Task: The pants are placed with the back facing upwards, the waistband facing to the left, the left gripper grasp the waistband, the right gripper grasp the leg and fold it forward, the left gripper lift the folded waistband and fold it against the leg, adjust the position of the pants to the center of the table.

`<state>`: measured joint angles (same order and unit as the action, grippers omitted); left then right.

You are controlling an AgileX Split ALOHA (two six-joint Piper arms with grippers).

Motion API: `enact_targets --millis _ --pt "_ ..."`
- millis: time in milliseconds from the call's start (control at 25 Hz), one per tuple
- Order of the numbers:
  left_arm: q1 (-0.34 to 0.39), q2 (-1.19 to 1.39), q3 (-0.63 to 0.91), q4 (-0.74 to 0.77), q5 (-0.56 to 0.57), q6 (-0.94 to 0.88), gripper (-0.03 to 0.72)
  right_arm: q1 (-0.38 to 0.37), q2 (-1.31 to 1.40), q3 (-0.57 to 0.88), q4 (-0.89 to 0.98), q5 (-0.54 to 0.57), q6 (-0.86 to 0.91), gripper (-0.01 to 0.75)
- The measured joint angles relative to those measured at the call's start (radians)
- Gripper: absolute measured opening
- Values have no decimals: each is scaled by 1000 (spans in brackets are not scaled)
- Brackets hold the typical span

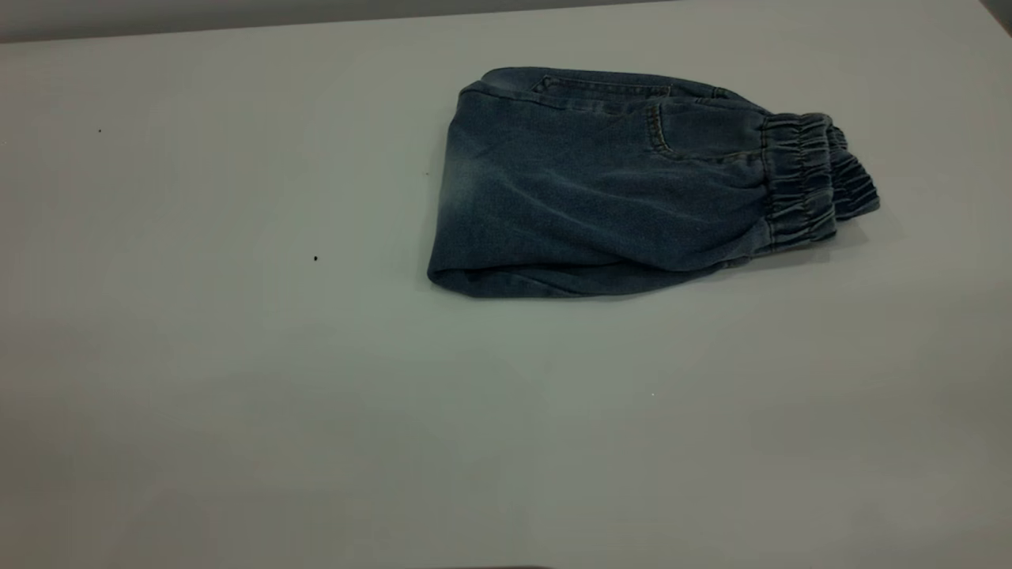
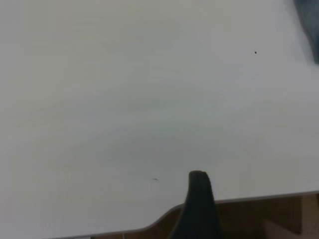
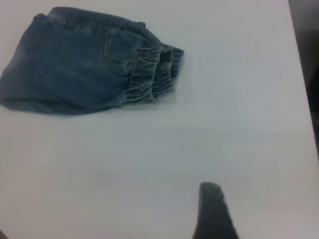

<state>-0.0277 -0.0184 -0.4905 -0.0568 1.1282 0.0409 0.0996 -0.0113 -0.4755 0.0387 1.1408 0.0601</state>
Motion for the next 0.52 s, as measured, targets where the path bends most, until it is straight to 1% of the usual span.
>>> enact_targets --millis 80,520 --pt "0 0 0 -1 0 0 535 10 0 0 -2 0 0 388" --pt "0 0 0 -1 0 0 535 10 0 0 -2 0 0 388"
